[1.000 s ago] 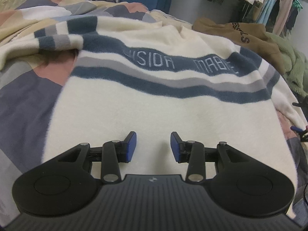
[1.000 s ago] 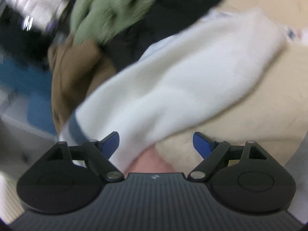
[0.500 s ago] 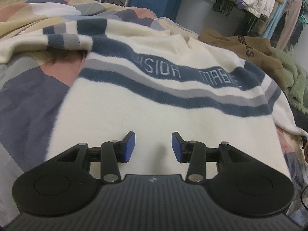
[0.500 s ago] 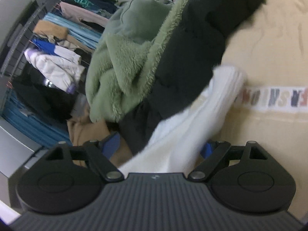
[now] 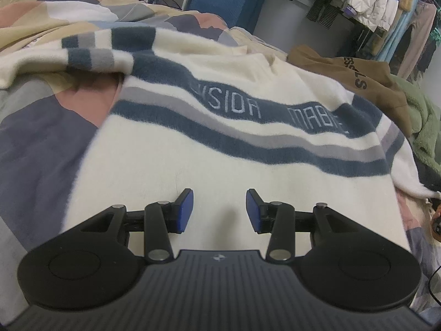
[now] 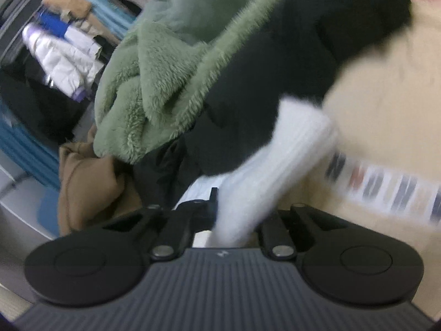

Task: Fold large clothes

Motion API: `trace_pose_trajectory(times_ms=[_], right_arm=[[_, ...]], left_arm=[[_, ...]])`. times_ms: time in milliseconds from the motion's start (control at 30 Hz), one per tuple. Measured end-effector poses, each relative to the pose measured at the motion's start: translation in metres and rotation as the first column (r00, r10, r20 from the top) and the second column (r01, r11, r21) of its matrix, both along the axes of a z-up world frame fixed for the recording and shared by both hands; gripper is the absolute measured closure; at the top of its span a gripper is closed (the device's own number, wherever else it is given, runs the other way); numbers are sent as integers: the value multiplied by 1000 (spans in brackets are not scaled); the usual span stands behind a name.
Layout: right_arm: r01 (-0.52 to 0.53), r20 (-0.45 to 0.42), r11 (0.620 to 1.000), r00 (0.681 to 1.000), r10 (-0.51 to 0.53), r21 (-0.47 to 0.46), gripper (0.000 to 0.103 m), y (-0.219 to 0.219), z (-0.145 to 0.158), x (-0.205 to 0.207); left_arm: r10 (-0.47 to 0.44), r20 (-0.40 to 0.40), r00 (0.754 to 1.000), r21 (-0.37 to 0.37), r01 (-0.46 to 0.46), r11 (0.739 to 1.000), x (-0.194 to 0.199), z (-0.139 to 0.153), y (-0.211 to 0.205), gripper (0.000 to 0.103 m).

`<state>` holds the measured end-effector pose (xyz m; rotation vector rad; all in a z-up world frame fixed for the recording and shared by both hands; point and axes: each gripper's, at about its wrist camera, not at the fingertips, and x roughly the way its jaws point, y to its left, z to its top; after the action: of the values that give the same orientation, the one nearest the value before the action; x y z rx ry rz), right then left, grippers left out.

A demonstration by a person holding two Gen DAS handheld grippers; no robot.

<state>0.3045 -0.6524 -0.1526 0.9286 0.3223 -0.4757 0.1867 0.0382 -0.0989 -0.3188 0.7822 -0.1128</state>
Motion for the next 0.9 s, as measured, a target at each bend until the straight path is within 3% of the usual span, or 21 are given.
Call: trace_pose_trajectory(times_ms=[233, 400, 467, 600, 700, 833, 900], right_arm=[[-7, 9, 988, 1000, 9, -154, 93, -10, 46, 6], [-86, 65, 959, 992, 107, -269, 93, 20, 112, 12], [-135, 91, 931, 980, 175, -338, 93, 43, 147, 14], [-226, 130, 856, 939, 318, -464, 93, 104, 209, 10], [-294, 146, 781, 887, 437, -551, 93, 160, 247, 2], [-399, 122, 649, 787, 605, -648, 93, 249, 274, -13], [-453, 84, 566, 726, 682, -689, 93, 297, 277, -20]], left_arm=[[19, -17, 1000, -8, -20, 1000, 6, 1, 1, 55], [46, -4, 999, -62, -46, 997, 5, 10, 11, 55], [56, 15, 998, -61, -55, 997, 0, 15, 15, 55], [78, 43, 996, -92, -74, 993, -10, 25, 27, 55], [81, 61, 995, -127, -73, 989, -17, 34, 38, 55], [93, 66, 993, -193, -79, 978, -25, 41, 56, 54], [116, 83, 990, -205, -98, 974, -30, 46, 66, 54]])
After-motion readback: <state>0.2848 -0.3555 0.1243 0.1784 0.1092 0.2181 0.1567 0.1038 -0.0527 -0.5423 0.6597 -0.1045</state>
